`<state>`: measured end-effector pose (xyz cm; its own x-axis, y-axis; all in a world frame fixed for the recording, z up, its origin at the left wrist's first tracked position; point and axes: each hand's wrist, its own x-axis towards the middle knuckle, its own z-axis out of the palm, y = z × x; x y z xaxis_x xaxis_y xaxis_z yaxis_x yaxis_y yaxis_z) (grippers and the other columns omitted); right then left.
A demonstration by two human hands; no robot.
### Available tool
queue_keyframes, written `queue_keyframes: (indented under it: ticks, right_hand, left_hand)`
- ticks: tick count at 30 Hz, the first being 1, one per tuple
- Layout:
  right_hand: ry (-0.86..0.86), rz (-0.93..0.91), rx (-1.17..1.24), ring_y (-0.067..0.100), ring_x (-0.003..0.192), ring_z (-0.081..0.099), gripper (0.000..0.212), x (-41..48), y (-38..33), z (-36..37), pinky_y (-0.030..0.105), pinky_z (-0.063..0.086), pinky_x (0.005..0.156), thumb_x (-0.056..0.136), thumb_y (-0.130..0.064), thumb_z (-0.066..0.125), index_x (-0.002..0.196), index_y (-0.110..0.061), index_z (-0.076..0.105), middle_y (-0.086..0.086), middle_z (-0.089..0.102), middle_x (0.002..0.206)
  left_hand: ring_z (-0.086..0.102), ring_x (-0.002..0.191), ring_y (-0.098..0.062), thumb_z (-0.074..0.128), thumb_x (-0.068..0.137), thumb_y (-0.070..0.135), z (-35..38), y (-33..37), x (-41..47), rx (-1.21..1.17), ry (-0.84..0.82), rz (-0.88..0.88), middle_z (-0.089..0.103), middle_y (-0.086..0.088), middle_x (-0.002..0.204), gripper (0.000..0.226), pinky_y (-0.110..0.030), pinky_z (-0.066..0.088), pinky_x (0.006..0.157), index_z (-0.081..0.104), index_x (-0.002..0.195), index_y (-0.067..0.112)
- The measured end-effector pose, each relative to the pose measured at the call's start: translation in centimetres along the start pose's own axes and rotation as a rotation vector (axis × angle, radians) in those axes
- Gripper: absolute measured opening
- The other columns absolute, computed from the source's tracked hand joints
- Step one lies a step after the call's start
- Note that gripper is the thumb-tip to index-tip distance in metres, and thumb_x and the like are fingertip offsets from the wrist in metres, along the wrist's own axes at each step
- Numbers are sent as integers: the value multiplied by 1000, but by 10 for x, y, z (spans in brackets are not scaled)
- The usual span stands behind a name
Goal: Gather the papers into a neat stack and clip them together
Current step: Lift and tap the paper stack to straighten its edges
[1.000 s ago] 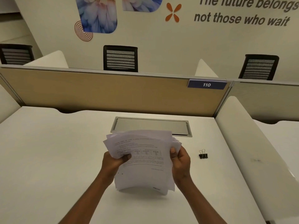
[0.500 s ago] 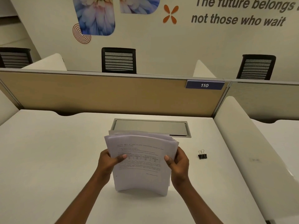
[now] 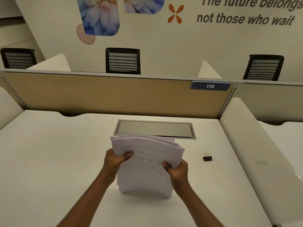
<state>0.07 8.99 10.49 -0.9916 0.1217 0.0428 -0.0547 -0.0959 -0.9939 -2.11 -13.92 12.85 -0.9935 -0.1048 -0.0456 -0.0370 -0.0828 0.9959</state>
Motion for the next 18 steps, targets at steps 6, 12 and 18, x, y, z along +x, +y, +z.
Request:
queue_keyframes:
  ticks: [6, 12, 18]
  right_hand:
    - [-6, 23, -23, 27, 85, 72, 26, 2, 0, -2, 40, 62, 70, 66, -15, 75, 90, -24, 71, -1, 77, 88]
    - [-31, 52, -24, 24, 84, 72, 28, 2, -5, -4, 35, 61, 68, 64, -15, 75, 90, -23, 70, -6, 77, 83]
    - [-55, 60, -36, 25, 86, 71, 30, 1, -6, -4, 35, 62, 69, 65, -14, 75, 93, -23, 69, -5, 77, 85]
  left_hand:
    - [72, 84, -32, 92, 36, 49, -1, 5, -2, -53, -22, -7, 75, -12, 92, 63, -43, 60, 70, 76, 90, 19]
    - [73, 78, -22, 89, 32, 58, 2, 13, -2, 5, -2, 48, 77, -4, 85, 73, -26, 58, 60, 73, 91, 17]
    - [73, 83, -29, 90, 33, 57, 7, 14, -2, 51, 0, 44, 77, -9, 90, 74, -44, 60, 70, 74, 95, 18]
